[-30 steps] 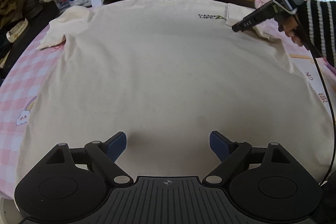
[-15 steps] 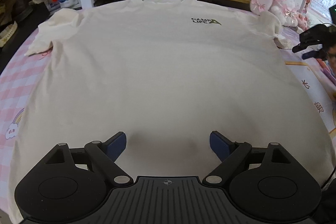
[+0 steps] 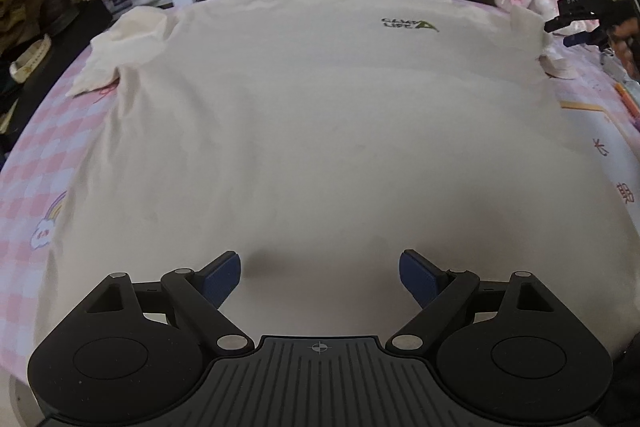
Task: Fold clothes
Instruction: 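Release the hem with both grippers and grasp the sleeve with the right gripper, then fold the held sleeve onto the shirt body and open the right gripper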
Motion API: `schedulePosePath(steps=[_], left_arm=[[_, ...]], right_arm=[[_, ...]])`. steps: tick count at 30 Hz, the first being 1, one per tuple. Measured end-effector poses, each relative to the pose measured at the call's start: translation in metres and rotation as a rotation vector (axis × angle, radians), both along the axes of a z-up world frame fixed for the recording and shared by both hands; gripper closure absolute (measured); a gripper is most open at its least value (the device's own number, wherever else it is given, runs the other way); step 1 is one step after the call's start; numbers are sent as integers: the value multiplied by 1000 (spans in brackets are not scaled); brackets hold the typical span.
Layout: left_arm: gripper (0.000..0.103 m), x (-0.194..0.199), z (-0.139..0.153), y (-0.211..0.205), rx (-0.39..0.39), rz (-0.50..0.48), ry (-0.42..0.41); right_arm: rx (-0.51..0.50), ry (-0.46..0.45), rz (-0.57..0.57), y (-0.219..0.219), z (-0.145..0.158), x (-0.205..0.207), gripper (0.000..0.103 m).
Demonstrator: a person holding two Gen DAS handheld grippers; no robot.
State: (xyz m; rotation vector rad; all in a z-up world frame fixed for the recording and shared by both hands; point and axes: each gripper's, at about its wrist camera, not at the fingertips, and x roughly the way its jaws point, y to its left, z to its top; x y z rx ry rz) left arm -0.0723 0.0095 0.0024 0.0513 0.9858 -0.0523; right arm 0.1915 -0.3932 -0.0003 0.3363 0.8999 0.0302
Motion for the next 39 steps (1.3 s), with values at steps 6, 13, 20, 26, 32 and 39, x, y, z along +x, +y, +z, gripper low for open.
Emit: schedulePosePath(steps=[6,13,20,26,32,39], left_arm=[[14,-4,2,-7,42,-2,18],[14,-6,3,-13,62,-21,19],[14,-1,3,-16,40,-32,3],[14,7,4,-26,31,-85,-17],[14,8,4,-30,20,-104,-25],[14,10,5,-19,18,-72,-27]], right_arm=[[214,25,-100,-19,-13,37,79],[281,-49,-1,-22,7,40,75],[-16,69,203,-2,1,1,75],[-143,60,251,15,-4,-23,101],[-39,50,133,-5,10,-62,101],[-21,73,86,-13,4,-53,75]])
